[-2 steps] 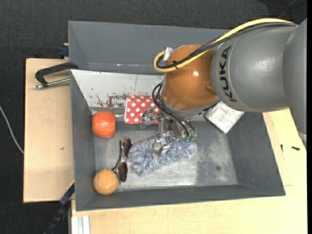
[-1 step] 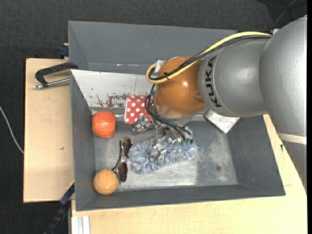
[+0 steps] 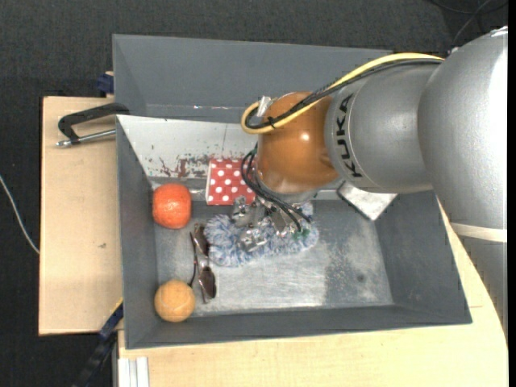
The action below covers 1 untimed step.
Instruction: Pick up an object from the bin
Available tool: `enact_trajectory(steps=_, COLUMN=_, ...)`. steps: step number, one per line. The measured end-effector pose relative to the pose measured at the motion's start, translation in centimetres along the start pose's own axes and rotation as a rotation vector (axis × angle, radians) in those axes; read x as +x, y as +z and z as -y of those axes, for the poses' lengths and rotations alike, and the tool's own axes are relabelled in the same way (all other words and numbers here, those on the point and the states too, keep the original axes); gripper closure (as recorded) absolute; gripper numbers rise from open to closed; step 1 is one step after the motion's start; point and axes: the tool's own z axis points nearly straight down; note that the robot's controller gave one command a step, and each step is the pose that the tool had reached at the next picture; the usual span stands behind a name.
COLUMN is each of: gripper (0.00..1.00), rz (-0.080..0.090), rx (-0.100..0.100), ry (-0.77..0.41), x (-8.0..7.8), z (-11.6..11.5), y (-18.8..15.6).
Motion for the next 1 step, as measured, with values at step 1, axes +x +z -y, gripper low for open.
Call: enact_trajectory(steps=1, gripper=1.00, rz=0.001, rx=-0.001, ry=0.015, x=0.10, z=0.02, y=-0.04)
